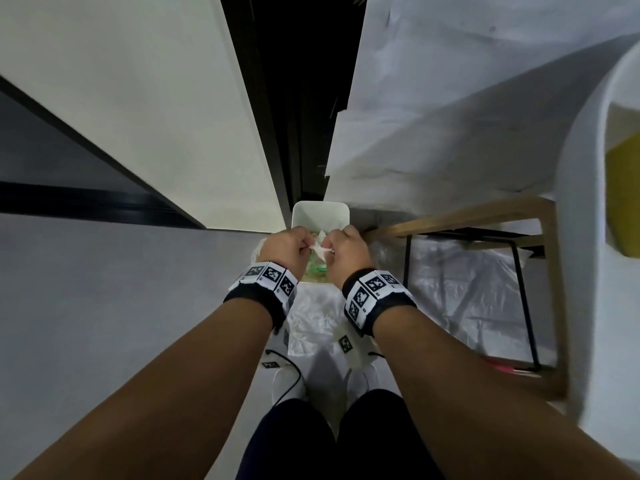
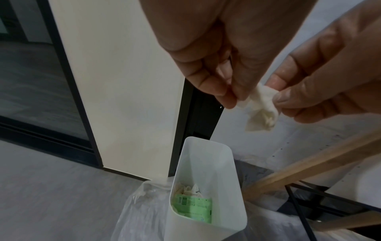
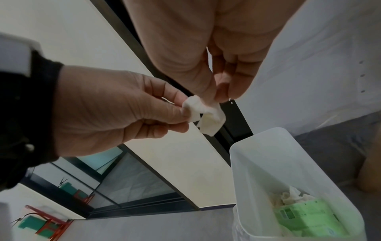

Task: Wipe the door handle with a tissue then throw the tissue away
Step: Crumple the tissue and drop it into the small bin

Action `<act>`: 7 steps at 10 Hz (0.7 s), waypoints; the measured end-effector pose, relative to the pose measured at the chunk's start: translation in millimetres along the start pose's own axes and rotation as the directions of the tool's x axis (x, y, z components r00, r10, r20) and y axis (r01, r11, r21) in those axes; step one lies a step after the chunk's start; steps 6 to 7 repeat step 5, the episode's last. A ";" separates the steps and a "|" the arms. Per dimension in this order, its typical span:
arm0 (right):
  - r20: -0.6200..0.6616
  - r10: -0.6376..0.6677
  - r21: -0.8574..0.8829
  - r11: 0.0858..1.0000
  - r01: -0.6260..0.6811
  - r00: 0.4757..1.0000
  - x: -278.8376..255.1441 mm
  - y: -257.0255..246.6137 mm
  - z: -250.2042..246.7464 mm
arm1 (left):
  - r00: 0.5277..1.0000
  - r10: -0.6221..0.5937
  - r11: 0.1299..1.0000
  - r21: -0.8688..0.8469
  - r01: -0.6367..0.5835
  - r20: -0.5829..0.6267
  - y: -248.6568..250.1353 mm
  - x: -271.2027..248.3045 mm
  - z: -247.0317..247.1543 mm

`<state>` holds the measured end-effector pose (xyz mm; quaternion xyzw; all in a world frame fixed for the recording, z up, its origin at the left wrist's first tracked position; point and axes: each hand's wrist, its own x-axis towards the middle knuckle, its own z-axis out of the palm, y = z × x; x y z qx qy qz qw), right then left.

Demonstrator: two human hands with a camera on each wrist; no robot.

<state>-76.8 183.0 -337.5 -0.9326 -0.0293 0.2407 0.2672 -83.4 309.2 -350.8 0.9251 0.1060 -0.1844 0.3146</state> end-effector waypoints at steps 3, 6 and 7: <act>0.046 0.049 -0.041 0.998 -0.047 0.998 8.1 11.1 7.9 | 0.999 -0.005 0.990 0.141 -0.002 0.049 -3.7 6.2 9.0; 0.011 0.055 -0.016 0.998 -0.055 0.998 6.6 14.7 5.4 | 0.999 -0.018 0.990 0.143 0.012 0.035 0.5 3.0 2.8; 0.011 0.055 -0.016 0.998 -0.055 0.998 6.6 14.7 5.4 | 0.999 -0.018 0.990 0.143 0.012 0.035 0.5 3.0 2.8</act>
